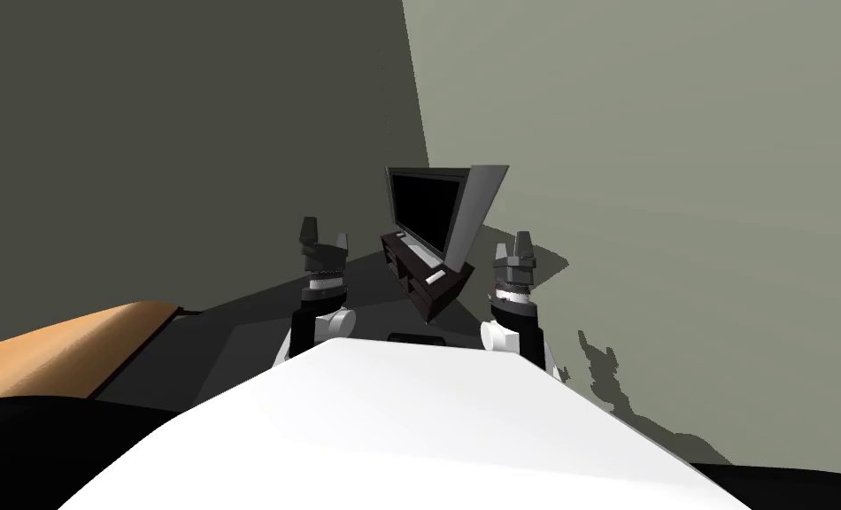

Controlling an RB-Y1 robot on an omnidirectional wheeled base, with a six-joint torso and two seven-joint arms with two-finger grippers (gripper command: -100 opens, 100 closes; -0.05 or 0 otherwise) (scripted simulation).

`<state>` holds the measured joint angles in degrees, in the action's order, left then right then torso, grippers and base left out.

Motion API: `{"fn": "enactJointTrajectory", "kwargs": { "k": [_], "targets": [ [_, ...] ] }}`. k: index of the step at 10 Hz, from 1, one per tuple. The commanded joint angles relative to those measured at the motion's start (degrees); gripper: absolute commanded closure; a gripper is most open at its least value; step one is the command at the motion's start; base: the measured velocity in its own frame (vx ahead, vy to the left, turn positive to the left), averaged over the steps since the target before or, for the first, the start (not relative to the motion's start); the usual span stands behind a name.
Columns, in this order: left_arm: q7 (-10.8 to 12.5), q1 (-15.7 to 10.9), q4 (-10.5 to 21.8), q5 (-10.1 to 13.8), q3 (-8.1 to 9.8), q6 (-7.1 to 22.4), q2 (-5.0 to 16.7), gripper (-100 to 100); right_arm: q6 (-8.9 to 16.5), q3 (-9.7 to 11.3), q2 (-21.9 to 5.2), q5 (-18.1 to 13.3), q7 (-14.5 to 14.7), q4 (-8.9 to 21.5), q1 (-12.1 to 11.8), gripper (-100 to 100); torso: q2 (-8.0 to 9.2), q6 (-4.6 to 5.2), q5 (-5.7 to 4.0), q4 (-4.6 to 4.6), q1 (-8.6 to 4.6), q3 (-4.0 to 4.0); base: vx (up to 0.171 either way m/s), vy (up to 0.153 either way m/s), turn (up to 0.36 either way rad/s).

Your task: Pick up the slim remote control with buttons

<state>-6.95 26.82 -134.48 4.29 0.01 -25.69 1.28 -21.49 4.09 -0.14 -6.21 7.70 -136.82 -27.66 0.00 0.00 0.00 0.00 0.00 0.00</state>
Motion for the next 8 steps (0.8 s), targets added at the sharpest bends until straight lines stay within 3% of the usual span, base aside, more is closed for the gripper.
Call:
{"fn": "enactJointTrajectory", "kwargs": {
  "k": [1, 4, 7, 8],
  "targets": [
    [0.0, 0.0, 0.0, 0.0, 0.0, 0.0, 0.0, 0, -0.9, 0.3, -1.9, -0.6, 0.0, 0.3, 0.7, -100, 0.0, 0.0, 0.0, 0.0, 0.0, 0.0, -0.002, 0.007, 0.049],
    [0.0, 0.0, 0.0, 0.0, 0.0, 0.0, 0.0, 0, -4.5, 1.5, -6.2, -3.3, 0.2, 1.5, 3.3, -100, 0.0, -0.01, 0.01, 0.0, 0.03, 0.0, -0.003, 0.014, 0.09],
    [0.0, 0.0, 0.0, 0.0, 0.0, 0.0, 0.0, 0, -9.3, 3.2, -10.4, -8.0, 0.6, 3.9, 7.1, -100, 0.0, -0.02, 0.03, 0.0, 0.12, 0.0, -0.003, 0.028, 0.12],
    [0.0, 0.0, 0.0, 0.0, 0.0, 0.0, 0.0, 0, -10.0, 3.2, -10.4, -8.0, 0.6, 3.9, 7.1, -100, -0.01, -0.01, 0.03, 0.0, 0.12, -0.01, 0.0, 0.018, 0.055]
  ]
}}
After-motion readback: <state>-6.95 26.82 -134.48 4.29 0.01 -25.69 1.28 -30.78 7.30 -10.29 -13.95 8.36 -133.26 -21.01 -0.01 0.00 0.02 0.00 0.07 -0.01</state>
